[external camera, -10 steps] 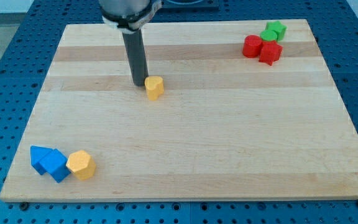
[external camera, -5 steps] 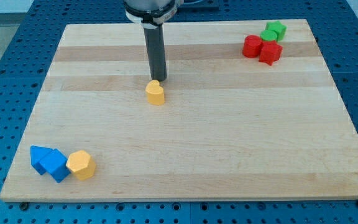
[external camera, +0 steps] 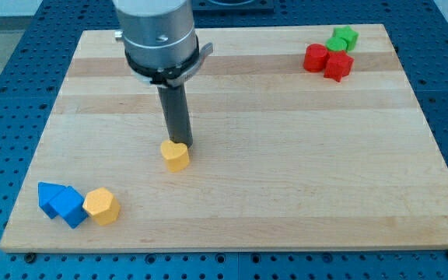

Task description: Move the yellow heart diagonally to the yellow hexagon

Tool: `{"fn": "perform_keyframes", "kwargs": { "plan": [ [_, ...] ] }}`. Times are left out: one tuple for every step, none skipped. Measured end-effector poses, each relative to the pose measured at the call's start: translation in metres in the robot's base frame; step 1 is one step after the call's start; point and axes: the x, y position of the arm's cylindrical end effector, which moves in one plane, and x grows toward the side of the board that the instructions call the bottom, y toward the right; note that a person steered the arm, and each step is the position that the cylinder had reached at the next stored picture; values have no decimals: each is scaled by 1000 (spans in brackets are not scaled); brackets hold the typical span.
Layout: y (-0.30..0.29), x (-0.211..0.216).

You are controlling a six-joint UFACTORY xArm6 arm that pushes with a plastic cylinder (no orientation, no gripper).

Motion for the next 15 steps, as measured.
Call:
{"fn": "perform_keyframes", "kwargs": {
  "plan": [
    [0, 4],
    [33, 18],
    [33, 29],
    [28, 32],
    [7, 26],
    [-23, 22],
    [-51, 22],
    [-70, 22],
    [-61, -26],
    [-76, -32],
    [-85, -25],
    [-94, -12],
    [-97, 7],
    [-97, 20],
    [-97, 30]
  ]
}}
